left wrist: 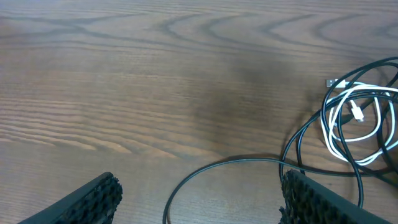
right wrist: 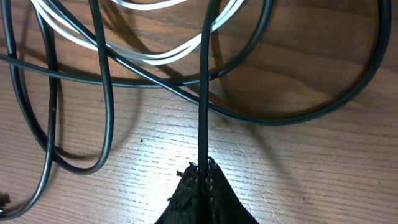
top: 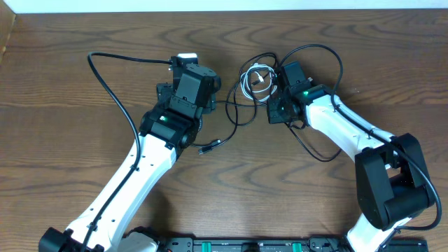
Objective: Untangle cables
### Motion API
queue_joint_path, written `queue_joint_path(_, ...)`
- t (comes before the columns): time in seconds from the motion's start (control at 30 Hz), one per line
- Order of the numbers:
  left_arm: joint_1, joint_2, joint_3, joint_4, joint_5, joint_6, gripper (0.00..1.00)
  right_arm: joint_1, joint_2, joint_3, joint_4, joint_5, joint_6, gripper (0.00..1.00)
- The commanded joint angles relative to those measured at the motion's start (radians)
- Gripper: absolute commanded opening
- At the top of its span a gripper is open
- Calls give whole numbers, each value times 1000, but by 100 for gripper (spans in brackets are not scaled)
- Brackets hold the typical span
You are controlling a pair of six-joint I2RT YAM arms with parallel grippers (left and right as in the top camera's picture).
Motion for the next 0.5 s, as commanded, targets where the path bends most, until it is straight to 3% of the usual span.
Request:
queue_joint_path(0.0, 5, 8, 22, -2, -2, -2, 83, 3, -20, 35, -36, 12, 2, 1)
queue_joint_path(0.23, 5, 8, 22, -2, -2, -2, 83, -3, -220, 147, -202, 58, -2, 1)
queue_joint_path(0.47, 5, 8, 22, -2, -2, -2, 83, -3, -499, 170, -235, 91, -2, 1)
